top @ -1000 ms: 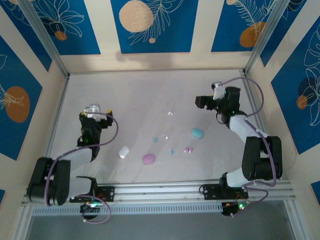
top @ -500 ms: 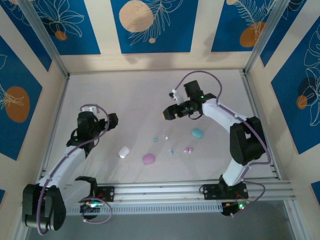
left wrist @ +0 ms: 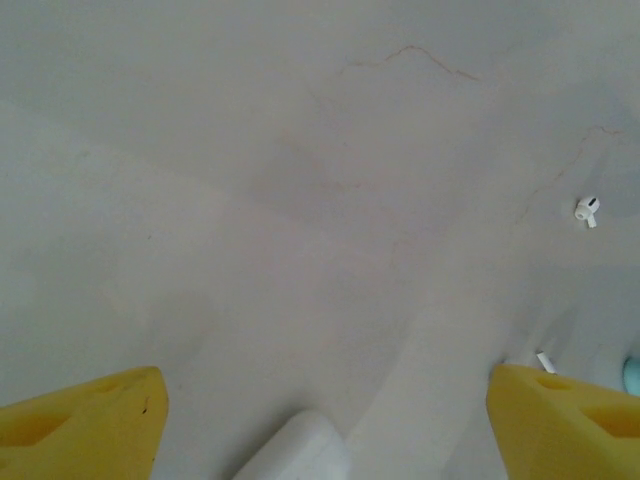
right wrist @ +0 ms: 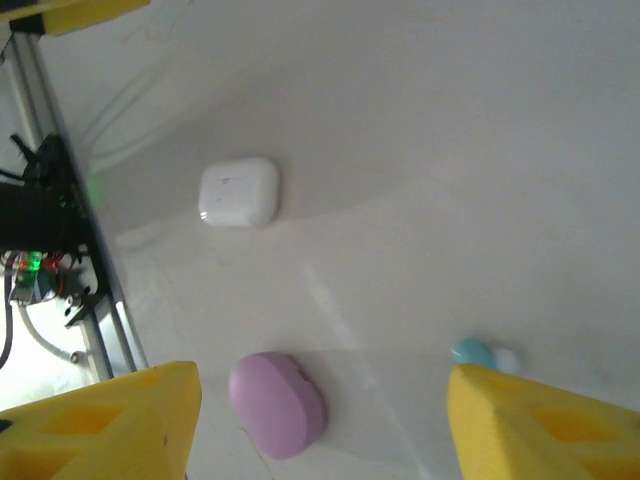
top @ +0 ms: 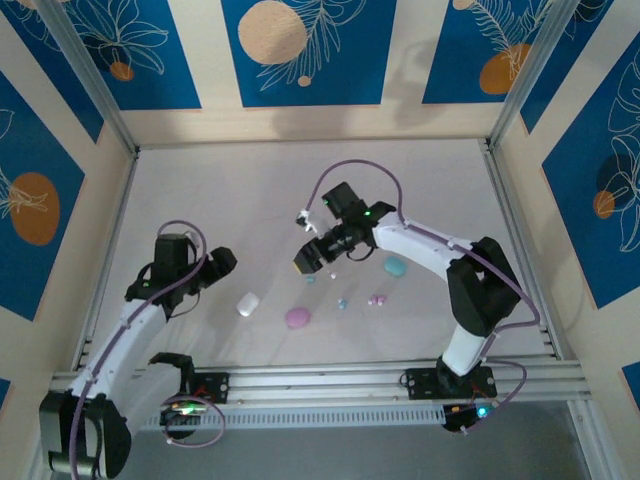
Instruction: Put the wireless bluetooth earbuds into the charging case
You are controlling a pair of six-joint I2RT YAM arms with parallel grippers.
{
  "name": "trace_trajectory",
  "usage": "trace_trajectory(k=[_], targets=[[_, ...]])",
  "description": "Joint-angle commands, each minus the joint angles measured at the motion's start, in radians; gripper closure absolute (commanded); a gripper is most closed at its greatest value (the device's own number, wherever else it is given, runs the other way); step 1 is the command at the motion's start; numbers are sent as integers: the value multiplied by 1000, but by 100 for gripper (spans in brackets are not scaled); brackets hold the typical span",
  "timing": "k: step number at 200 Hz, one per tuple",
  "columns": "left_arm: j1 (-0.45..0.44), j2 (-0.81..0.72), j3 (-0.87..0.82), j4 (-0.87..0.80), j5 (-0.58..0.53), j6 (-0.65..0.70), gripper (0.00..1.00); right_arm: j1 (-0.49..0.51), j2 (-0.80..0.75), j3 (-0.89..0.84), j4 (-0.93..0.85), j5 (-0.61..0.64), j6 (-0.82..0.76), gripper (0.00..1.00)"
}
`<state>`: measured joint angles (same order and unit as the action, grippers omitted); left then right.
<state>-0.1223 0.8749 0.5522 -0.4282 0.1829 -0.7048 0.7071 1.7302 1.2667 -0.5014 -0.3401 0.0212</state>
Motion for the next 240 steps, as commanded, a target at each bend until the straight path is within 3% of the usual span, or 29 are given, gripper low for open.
trace_trajectory(k=[1,32,46,70,99,146,240], targets=[[6,-46,-14,-119,-45,-67,21,64,49,22,49,-6,-73,34],[5,-37,-28,-164,18,-144,33,139,78,-29,181,-53,-282,34],[5,-39,-34,-198,18,-173,32,169,97,-46,225,-39,-428,34],[4,-85,-46,-231,-48,-188,31,167,152,-31,237,-128,-675,32],[5,-135,-29,-293,-134,-198,27,161,260,114,139,-183,-832,31],[4,-167,24,-393,-279,-231,15,185,384,239,160,-164,-947,27],[6,-207,50,-416,-336,-190,12,220,542,422,-15,-170,-1015,25]])
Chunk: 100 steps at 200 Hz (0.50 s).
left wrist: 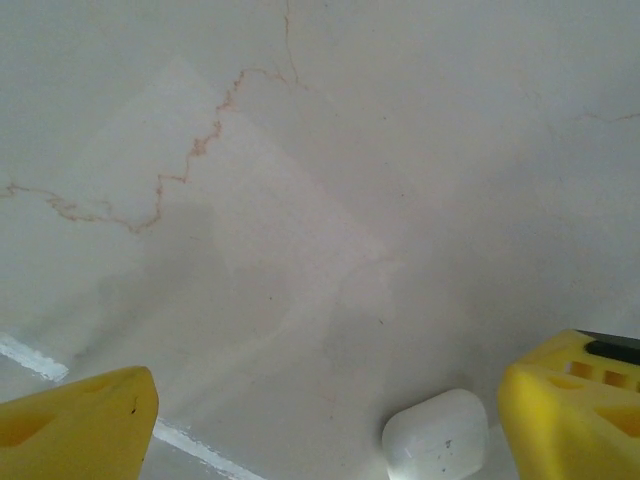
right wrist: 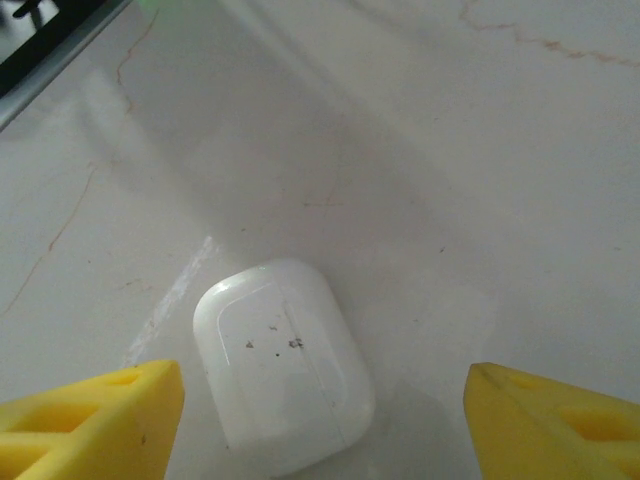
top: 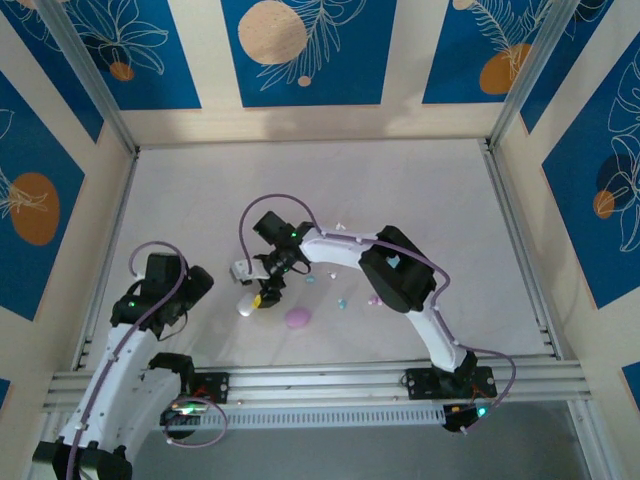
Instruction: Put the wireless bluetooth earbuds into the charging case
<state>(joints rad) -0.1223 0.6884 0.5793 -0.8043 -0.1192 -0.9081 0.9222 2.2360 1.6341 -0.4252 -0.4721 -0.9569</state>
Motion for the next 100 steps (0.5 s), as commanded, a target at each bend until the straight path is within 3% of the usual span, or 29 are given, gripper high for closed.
trace_trajectory(k=[1,39,100], targets=[[6,-22,23,-41,-34,14,12,6,38,57,-94,-39,-36,25],[6,-34,21,-32,-34,23,12,14,81,114,-146,-52,-38,27],[6,-40,22,-31,-34,33,12,45,103,112,-144,50,-36,33]])
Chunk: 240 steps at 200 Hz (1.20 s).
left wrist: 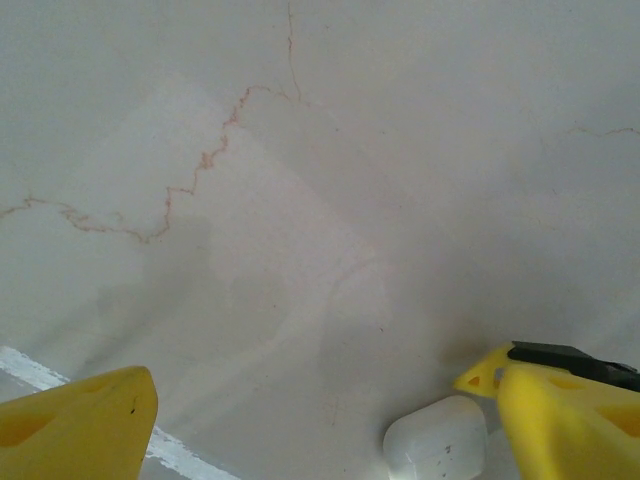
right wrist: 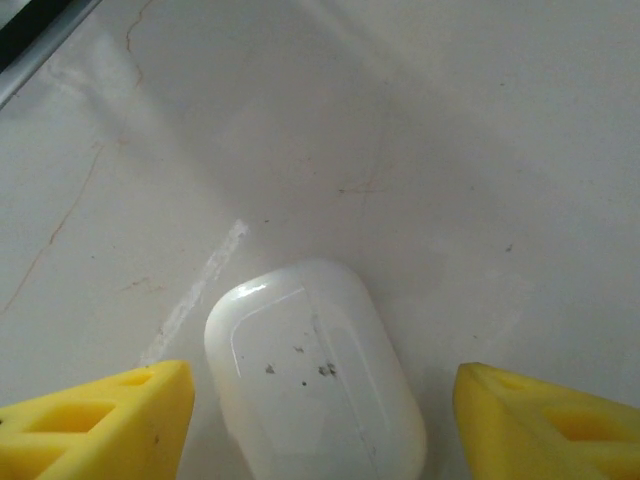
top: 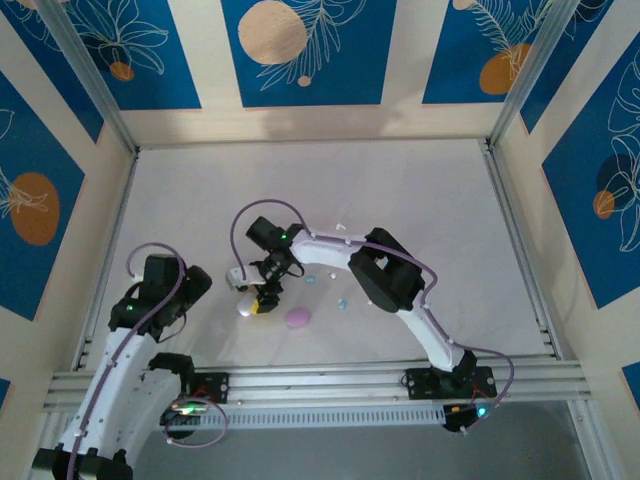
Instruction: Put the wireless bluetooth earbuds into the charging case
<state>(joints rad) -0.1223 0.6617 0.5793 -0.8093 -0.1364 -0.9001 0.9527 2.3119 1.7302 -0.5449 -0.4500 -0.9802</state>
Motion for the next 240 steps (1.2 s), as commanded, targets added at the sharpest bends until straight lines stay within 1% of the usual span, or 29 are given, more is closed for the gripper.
trace_trajectory(k=[1,28,56,70,94,102,115,127,152,181,209,240], targets=[[6,-14,22,-25,-17,25,12,15,27,16,-24,30,-12,33],[6,-14,21,-22,-17,26,12,19,25,-10,6,77,-1,38],[6,-15,23,-22,-22,33,12,23,22,-32,17,130,31,40],[7,-16,22,-18,-20,33,12,21,14,-50,23,138,33,43],[6,-14,20,-8,-15,36,12,16,-4,-76,47,143,54,44],[6,-14,20,-4,-13,38,12,17,-10,-85,57,146,60,47],[6,-14,20,1,-4,41,12,15,-25,-98,72,150,73,47],[6,-14,18,12,14,49,13,12,-52,-126,107,142,101,50],[6,-14,7,89,111,96,15,-6,-115,-160,158,134,170,57],[7,0,1,217,263,130,19,-35,-242,-257,283,151,255,58],[4,44,15,376,440,136,23,-77,-411,-387,415,202,343,58],[-17,120,50,565,590,108,25,-147,-644,-569,554,273,425,58]])
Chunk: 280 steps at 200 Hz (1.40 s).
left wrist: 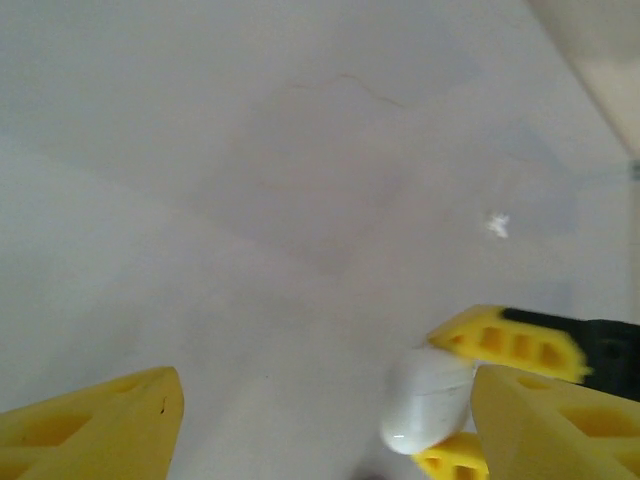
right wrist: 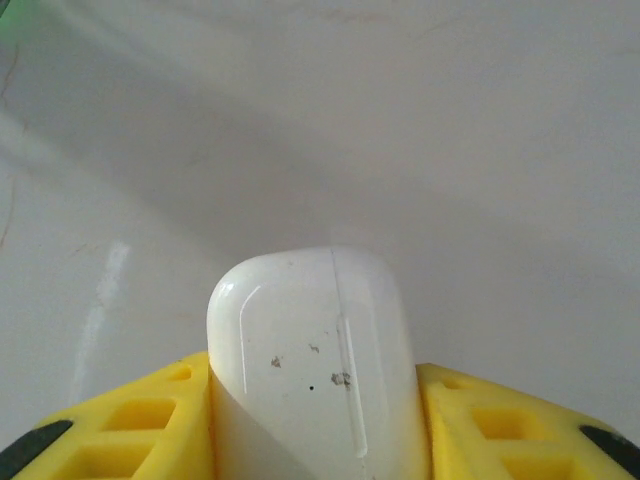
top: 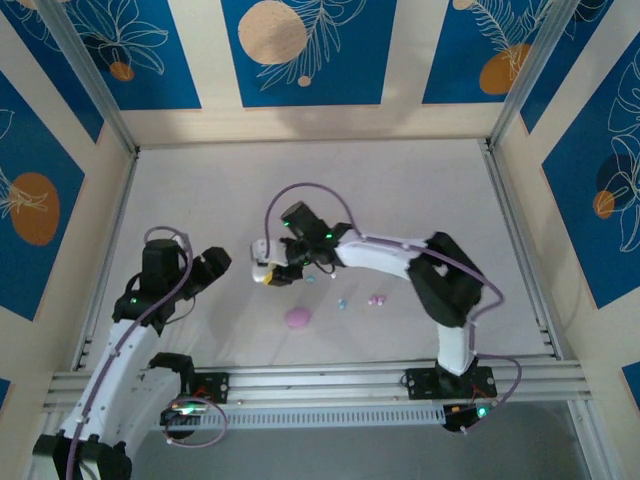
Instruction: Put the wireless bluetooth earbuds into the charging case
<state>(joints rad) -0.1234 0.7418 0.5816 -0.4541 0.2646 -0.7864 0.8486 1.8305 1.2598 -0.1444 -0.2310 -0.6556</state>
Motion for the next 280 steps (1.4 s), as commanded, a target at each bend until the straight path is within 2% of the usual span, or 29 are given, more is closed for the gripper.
trace_trajectory(k=[1,19,49,59,78,107,119,131,149,167,183,243,280], targets=[[-18,42,49,219,192,-8,26,-46,-170,-104,157,55,103,58],[-83,94,93,314,198,-36,26,-81,-299,-188,188,91,109,58],[-242,223,207,395,94,-28,26,-131,-470,-278,192,118,106,58],[-290,267,240,429,101,-6,26,-143,-512,-298,192,145,104,58],[-354,356,337,395,127,66,24,-166,-569,-319,168,175,88,58],[-378,502,489,346,171,206,23,-204,-618,-335,160,189,95,58],[-380,553,593,253,139,306,23,-218,-630,-332,154,191,93,58],[-380,590,659,232,98,368,23,-233,-641,-328,152,197,91,58],[-380,641,756,194,121,431,24,-259,-657,-320,157,190,101,58],[-384,669,774,215,213,387,28,-280,-668,-315,159,164,106,58],[-401,662,740,270,297,360,27,-280,-673,-312,151,154,98,58],[-459,644,651,357,339,220,24,-273,-704,-345,186,125,84,58],[-492,662,662,376,351,211,30,-272,-707,-347,185,104,68,58]])
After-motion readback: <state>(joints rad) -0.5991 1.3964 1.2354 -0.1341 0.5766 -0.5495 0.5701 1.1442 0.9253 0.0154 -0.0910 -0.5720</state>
